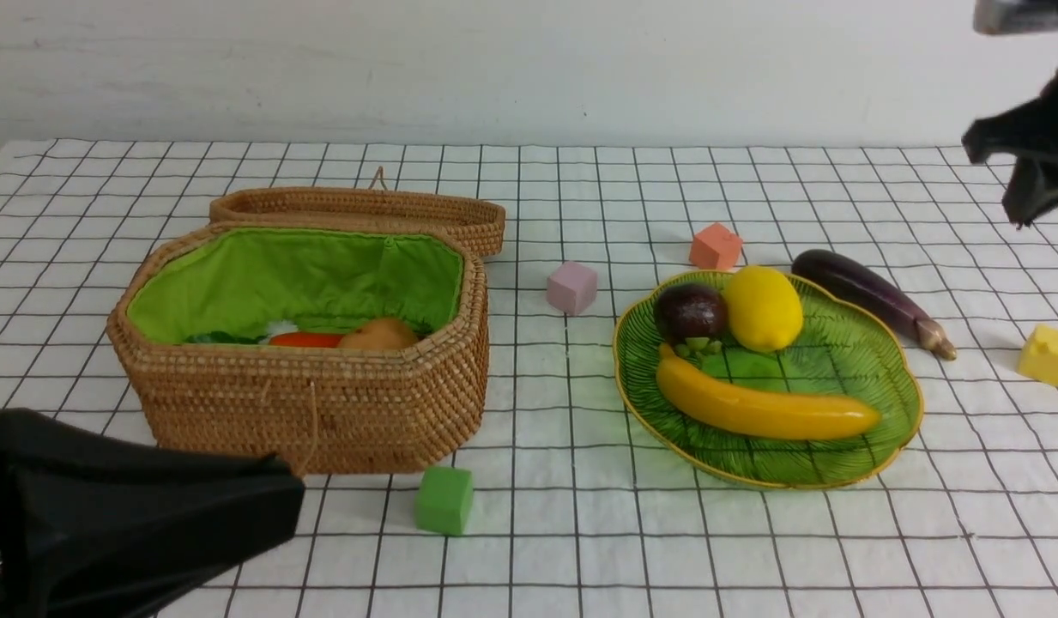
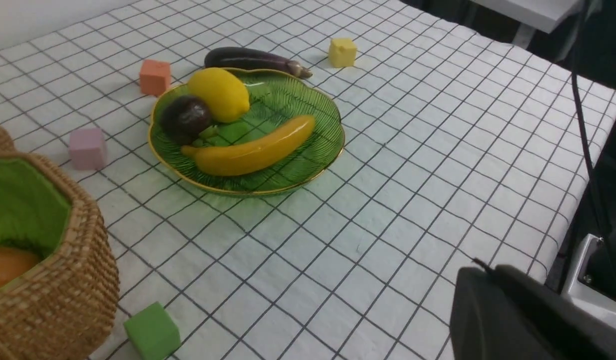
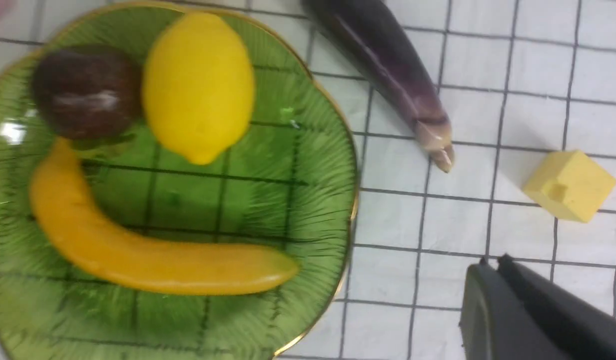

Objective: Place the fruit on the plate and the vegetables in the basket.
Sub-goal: Grab an eggplant with your right arm and place it in the basket on the left.

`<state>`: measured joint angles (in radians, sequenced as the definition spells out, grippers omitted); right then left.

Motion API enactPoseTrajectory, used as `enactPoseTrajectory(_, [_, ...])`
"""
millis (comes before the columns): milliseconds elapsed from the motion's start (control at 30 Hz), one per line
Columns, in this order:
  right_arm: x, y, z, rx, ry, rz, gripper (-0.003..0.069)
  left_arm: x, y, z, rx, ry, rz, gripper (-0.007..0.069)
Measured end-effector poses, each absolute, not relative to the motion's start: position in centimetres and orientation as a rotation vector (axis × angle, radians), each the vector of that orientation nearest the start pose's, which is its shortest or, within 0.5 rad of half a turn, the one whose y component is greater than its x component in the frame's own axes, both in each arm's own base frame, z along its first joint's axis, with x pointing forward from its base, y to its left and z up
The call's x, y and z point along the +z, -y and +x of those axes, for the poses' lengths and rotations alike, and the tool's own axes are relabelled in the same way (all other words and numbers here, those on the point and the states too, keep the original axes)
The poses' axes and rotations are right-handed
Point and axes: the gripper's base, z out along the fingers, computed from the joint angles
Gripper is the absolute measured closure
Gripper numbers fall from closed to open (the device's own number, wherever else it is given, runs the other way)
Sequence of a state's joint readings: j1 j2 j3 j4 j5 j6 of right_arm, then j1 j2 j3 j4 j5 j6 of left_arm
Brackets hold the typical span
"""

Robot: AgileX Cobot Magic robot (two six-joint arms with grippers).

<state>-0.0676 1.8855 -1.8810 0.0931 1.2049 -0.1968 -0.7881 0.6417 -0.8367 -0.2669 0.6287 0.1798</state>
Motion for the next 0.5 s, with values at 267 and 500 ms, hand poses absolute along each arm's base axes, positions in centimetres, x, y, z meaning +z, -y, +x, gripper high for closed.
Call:
enactPoseTrajectory(267, [22.5, 6.1, 46.4, 0.093, -2.756, -0.323, 0.0259, 38.8, 9.4, 7.3, -0.713, -1.744, 0.811, 0.063])
enactPoseTrajectory(500, [18.4, 6.9, 47.9, 0.055, -2.714, -0.456, 0.0231, 38.8, 9.4, 7.3, -0.714, -1.74, 0.808, 0.063])
